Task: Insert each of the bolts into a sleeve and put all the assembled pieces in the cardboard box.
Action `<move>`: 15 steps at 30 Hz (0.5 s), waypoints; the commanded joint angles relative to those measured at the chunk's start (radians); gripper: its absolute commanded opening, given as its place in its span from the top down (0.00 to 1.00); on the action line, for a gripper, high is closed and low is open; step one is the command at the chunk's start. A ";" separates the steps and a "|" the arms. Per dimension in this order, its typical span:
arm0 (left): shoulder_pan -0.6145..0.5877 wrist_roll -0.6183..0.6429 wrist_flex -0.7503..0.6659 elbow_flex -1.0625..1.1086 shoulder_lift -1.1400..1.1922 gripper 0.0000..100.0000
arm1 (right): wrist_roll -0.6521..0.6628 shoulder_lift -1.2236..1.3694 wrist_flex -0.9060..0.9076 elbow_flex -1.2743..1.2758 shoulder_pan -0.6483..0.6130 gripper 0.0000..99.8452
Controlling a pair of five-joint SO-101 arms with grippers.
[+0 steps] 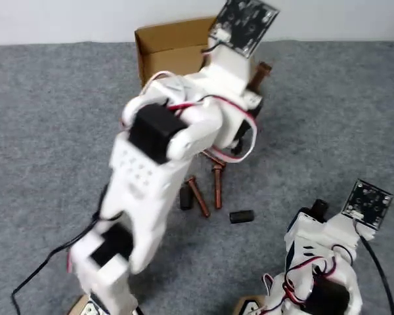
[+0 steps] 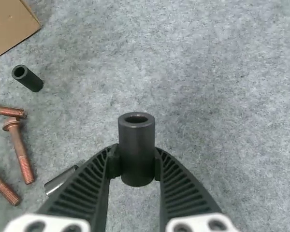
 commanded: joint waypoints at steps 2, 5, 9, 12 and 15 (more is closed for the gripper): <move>0.002 -0.014 0.008 0.384 -0.370 1.00 | -0.003 -0.005 -0.012 -0.009 -0.058 0.99; 0.000 -0.014 -0.060 0.633 -0.562 1.00 | -0.005 -0.061 -0.022 -0.006 -0.196 0.99; -0.032 -0.012 -0.213 0.955 -0.812 1.00 | -0.002 -0.134 -0.031 0.008 -0.298 0.99; -0.063 -0.006 -0.321 1.171 -0.991 1.00 | -0.002 -0.134 -0.042 0.008 -0.363 0.99; -0.072 0.011 -0.374 1.337 -1.142 1.00 | -0.002 -0.134 -0.064 0.006 -0.518 0.99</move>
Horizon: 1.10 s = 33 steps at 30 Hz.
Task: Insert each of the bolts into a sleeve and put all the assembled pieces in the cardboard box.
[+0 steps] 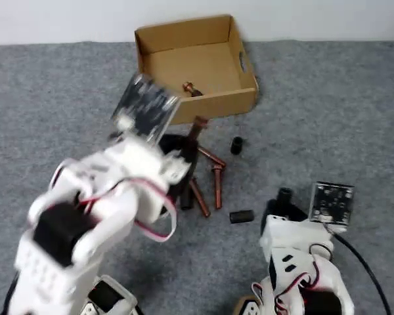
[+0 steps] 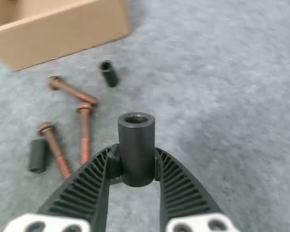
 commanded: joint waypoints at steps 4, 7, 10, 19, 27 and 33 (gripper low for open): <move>-0.005 0.137 -0.143 0.305 -0.319 1.00 | -0.003 0.007 -0.087 -0.029 -0.371 0.99; -0.003 0.247 -0.213 0.423 -0.420 1.00 | 0.000 0.008 -0.104 -0.018 -0.444 0.99; -0.003 0.290 -0.287 0.527 -0.514 1.00 | 0.074 0.008 -0.128 -0.012 -0.490 0.99; 0.020 0.296 -0.520 0.823 -0.816 1.00 | 0.213 0.008 -0.196 0.000 -0.650 0.99; 0.120 0.488 -0.563 0.914 -0.891 1.00 | 0.215 0.007 -0.205 0.018 -0.673 0.99; 0.104 0.489 -0.606 0.918 -0.891 1.00 | 0.253 0.005 -0.262 0.014 -0.673 0.99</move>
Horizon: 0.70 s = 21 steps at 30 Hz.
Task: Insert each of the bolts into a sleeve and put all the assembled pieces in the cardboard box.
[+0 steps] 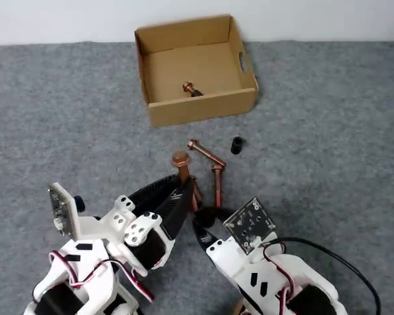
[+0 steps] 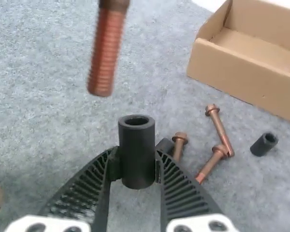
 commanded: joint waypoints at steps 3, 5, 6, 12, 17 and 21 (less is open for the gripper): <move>-0.020 0.011 -0.058 0.024 -0.008 1.00 | 0.043 -0.005 -0.101 -0.015 -0.008 0.99; -0.041 0.011 -0.086 0.050 -0.008 1.00 | 0.049 -0.005 -0.104 -0.018 -0.008 0.99; -0.049 0.011 -0.100 0.062 -0.011 1.00 | 0.051 -0.005 -0.101 -0.025 -0.008 0.99; -0.057 0.011 -0.149 0.120 -0.014 1.00 | 0.052 -0.005 -0.094 -0.048 -0.008 0.99; -0.058 0.011 -0.157 0.137 -0.014 1.00 | 0.052 -0.005 -0.094 -0.052 -0.008 0.99; -0.057 0.011 -0.147 0.139 -0.012 1.00 | 0.051 -0.005 -0.094 -0.052 -0.008 0.99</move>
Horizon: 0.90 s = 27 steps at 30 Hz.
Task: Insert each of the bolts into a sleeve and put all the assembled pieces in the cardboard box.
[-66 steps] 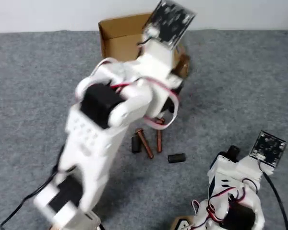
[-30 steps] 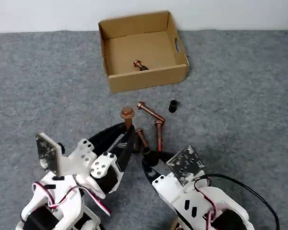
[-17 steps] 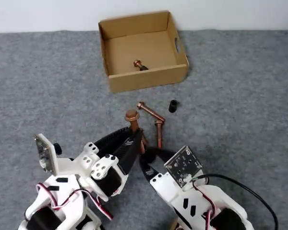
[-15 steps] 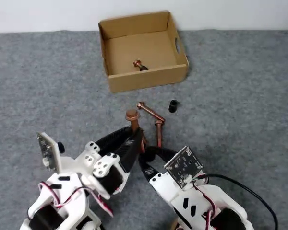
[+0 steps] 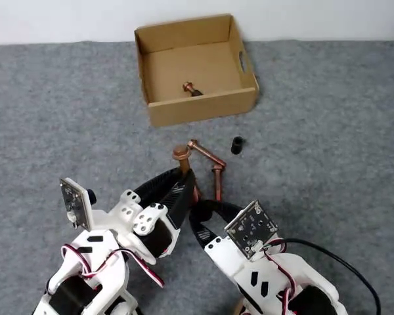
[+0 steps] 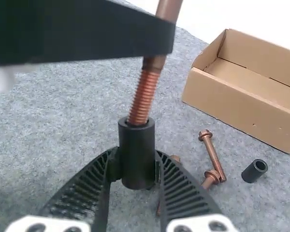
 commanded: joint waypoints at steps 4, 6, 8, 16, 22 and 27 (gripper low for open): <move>0.012 0.009 0.089 -0.004 -0.011 1.00 | 0.009 -0.005 -0.021 -0.052 -0.005 0.99; 0.035 -0.003 0.166 -0.019 -0.012 1.00 | 0.009 -0.005 -0.021 -0.051 -0.004 0.99; 0.066 -0.044 0.226 -0.044 -0.012 1.00 | 0.009 -0.005 -0.021 -0.051 -0.004 0.99; 0.133 -0.155 0.353 -0.056 -0.005 1.00 | 0.011 -0.007 -0.021 -0.051 -0.004 0.99; 0.133 -0.163 0.400 -0.051 -0.003 0.90 | 0.012 -0.007 -0.021 -0.051 -0.002 0.99; 0.127 -0.163 0.430 -0.059 -0.003 0.78 | 0.012 -0.007 -0.021 -0.051 -0.002 0.99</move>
